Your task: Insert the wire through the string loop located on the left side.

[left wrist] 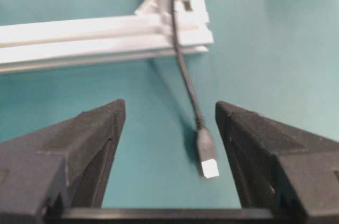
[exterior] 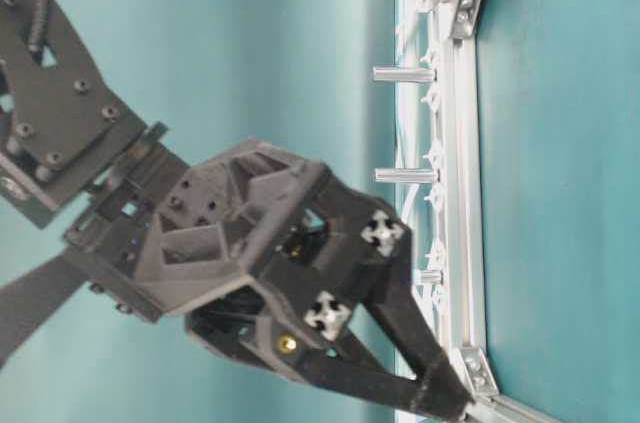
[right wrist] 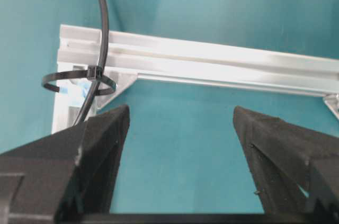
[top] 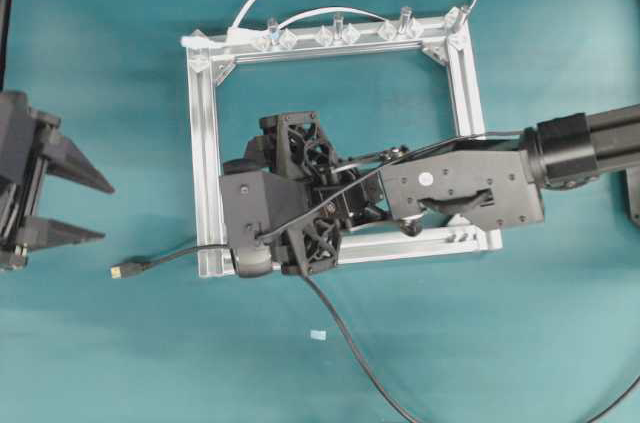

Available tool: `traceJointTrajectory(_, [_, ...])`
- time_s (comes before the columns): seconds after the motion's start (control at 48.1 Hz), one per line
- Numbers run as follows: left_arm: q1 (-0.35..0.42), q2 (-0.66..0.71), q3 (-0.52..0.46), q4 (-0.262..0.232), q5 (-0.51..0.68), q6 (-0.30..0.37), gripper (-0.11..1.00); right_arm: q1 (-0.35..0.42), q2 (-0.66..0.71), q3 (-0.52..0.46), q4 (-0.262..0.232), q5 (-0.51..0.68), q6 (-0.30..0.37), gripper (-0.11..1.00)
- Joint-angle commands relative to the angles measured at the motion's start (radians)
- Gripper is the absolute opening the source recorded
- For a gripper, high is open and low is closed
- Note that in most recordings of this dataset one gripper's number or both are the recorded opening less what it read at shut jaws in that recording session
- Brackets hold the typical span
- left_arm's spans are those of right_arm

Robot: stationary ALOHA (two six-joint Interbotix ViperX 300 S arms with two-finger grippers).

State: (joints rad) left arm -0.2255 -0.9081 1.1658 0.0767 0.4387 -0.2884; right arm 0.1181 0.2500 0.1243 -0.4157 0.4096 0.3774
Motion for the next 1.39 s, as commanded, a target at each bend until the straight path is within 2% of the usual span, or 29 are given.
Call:
traceJointTrajectory(0.0, [0.028,-0.015,-0.025,0.006,-0.008,0.026,0.71,0.0,-0.051,-0.011,-0.005,-0.003,0.002,0.83])
traceJointTrajectory(0.27, [0.094,-0.08,-0.02,0.006,-0.008,0.123,0.71,0.0,-0.081,-0.009,-0.005,0.037,0.005,0.83])
traceJointTrajectory(0.457, [0.13,-0.133,0.002,0.006,-0.008,0.137,0.71,-0.002,-0.097,0.023,-0.005,0.061,0.02,0.83])
traceJointTrajectory(0.602, [0.137,-0.17,0.014,0.006,-0.006,0.135,0.71,-0.009,-0.123,0.066,-0.005,0.02,0.08,0.83])
traceJointTrajectory(0.831, [0.138,-0.192,0.037,0.002,-0.008,0.133,0.71,-0.044,-0.195,0.179,-0.005,-0.153,0.202,0.83])
traceJointTrajectory(1.142, [0.138,-0.192,0.038,0.002,-0.021,0.129,0.71,-0.074,-0.225,0.327,0.0,-0.431,0.324,0.83])
traceJointTrajectory(1.371, [0.137,-0.192,0.046,0.0,-0.023,0.13,0.71,-0.087,-0.224,0.43,-0.002,-0.623,0.347,0.82])
